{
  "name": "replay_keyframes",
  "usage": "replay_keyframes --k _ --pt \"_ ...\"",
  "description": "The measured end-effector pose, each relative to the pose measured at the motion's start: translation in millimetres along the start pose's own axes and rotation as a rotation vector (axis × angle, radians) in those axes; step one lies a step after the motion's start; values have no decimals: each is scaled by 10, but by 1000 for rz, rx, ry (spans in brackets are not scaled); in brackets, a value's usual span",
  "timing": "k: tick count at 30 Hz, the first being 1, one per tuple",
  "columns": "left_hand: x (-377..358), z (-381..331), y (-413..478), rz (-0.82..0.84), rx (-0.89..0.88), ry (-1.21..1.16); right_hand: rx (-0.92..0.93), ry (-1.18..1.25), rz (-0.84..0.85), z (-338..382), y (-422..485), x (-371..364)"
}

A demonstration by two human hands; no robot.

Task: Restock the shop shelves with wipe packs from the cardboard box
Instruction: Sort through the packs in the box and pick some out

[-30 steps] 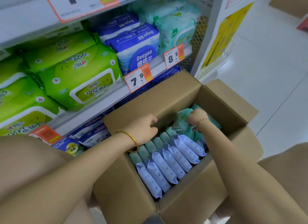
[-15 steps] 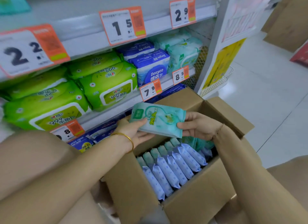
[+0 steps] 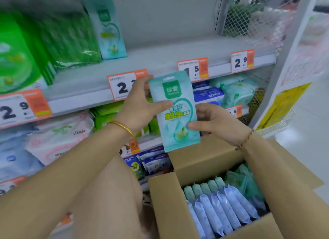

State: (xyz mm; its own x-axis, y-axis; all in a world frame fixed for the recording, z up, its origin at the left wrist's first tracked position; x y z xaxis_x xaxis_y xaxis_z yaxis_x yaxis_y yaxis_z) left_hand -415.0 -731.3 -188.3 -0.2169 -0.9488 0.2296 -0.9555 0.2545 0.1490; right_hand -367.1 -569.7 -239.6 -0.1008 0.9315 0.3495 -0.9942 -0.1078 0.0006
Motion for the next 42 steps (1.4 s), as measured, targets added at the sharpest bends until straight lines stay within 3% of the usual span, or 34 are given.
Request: replay_keyframes --k 4,7,11,21,26,33,42 --pt "650 -311 332 -174 23 -165 139 129 -67 800 501 -59" --pt "953 -468 610 -196 -23 -73 169 175 -115 1269 1010 -75" --pt "1228 -528 1089 -239 -104 221 151 108 -185 1582 1746 -81" --pt "1598 277 2026 -230 114 370 -22 -289 -273 1257 2941 -435" --pt "1572 202 1997 -282 109 318 -18 -379 -311 1273 3059 -471" --pt "1611 233 2050 -278 89 335 -18 -343 -386 1282 3135 -505" --pt "1554 -28 1635 -320 107 356 -90 -241 -317 1288 2924 -394"
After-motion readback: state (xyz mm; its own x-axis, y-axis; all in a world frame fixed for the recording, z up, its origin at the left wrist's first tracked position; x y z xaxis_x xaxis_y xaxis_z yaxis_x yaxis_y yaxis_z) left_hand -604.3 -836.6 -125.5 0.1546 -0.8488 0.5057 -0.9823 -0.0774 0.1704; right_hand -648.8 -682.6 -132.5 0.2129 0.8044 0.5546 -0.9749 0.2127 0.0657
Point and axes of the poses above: each hand's wrist, its own y-axis towards the middle knuckle, its own x-axis out of the back of the hand, z = x × y, the point moved 8 cm from there along y, towards the middle knuckle, and after that the axes turned 2 degrees about -z, right-handed, at the moved point
